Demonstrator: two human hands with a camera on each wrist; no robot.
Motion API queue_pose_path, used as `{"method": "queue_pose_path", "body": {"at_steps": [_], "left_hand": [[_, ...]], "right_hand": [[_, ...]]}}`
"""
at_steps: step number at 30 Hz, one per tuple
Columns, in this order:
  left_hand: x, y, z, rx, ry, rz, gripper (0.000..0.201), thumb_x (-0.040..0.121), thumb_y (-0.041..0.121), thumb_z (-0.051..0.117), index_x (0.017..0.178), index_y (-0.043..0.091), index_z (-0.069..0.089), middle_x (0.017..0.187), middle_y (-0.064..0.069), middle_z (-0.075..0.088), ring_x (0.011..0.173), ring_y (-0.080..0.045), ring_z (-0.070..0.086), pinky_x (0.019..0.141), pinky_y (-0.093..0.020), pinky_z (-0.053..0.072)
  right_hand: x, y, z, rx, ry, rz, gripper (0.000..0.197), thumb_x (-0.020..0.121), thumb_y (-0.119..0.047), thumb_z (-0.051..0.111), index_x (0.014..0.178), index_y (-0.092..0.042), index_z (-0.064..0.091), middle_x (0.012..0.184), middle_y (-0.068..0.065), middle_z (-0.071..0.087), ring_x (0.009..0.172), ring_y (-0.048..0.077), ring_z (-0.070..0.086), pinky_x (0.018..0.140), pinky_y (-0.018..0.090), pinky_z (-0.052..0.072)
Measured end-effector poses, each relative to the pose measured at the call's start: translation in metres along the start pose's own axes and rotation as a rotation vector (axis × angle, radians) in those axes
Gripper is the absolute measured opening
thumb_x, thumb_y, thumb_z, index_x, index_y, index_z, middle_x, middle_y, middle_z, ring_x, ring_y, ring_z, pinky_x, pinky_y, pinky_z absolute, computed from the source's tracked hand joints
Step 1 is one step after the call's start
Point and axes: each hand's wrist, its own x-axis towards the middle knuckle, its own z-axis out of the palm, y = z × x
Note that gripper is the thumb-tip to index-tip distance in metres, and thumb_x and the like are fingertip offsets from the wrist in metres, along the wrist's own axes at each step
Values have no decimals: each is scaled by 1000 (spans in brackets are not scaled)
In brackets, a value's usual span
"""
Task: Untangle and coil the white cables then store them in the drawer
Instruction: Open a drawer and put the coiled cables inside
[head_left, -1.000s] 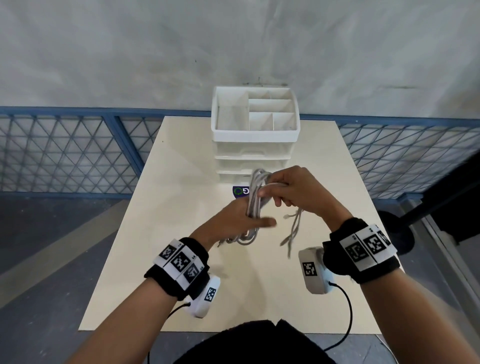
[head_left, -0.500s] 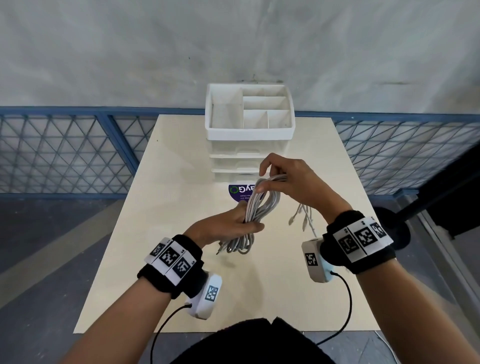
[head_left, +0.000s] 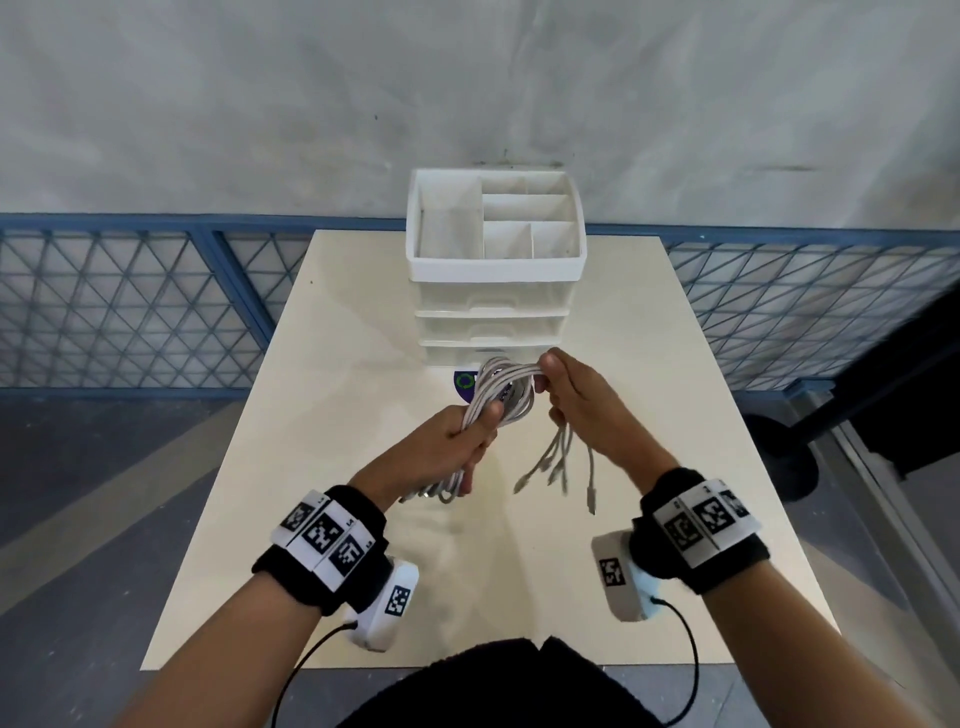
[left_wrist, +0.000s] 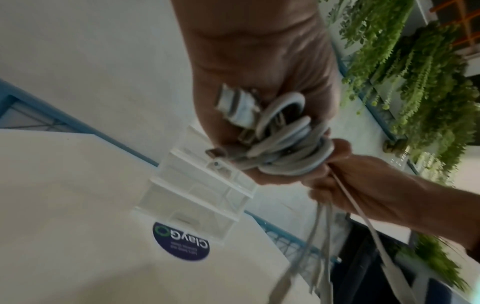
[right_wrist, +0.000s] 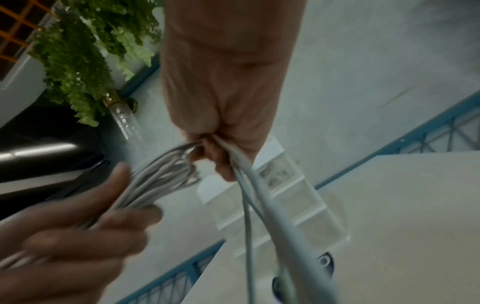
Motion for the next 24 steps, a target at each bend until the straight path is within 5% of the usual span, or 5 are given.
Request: {"method": "queue_pose_path", "body": {"at_steps": [6, 11, 14, 18, 24], "left_hand": [[6, -10, 18, 40, 7, 18, 40, 96, 39, 42, 69, 10, 52, 53, 6, 46, 47, -9, 54, 61, -26, 48], [8, -4, 18, 66, 89, 106, 23, 98, 26, 44, 99, 8, 58, 57, 8, 44, 54, 6, 46, 58, -6, 33], [12, -9, 16, 117, 117, 130, 37, 95, 33, 48, 86, -2, 53, 69, -5, 40, 67, -15, 38, 62, -27, 32], [15, -19, 13, 130, 90, 40, 28, 92, 45, 49, 67, 35, 61, 68, 6, 55, 71, -16, 51, 68, -29, 42], [0, -3, 6, -74, -86, -21, 24, 93, 27, 55, 82, 7, 63, 73, -5, 69, 72, -17, 68, 77, -30, 53]], "right_hand": [[-4, -5, 29, -7, 259, 66, 36, 100, -37, 28, 82, -10, 43, 63, 0, 52, 58, 21, 53, 58, 22, 47], [-3, -10, 41, 23, 339, 43, 30, 101, -35, 26, 93, -10, 41, 82, 7, 55, 77, 28, 53, 64, 38, 44], [-3, -12, 40, 159, 250, 140, 38, 99, -41, 23, 126, -18, 37, 84, -4, 57, 85, 22, 58, 75, 33, 44], [-4, -9, 42, 352, 121, 119, 45, 98, -48, 24, 131, -24, 44, 114, 3, 65, 103, 12, 63, 92, 28, 49], [-4, -19, 36, 523, -68, 212, 50, 98, -47, 25, 124, -13, 53, 121, 17, 63, 112, 26, 61, 94, 37, 51]]}}
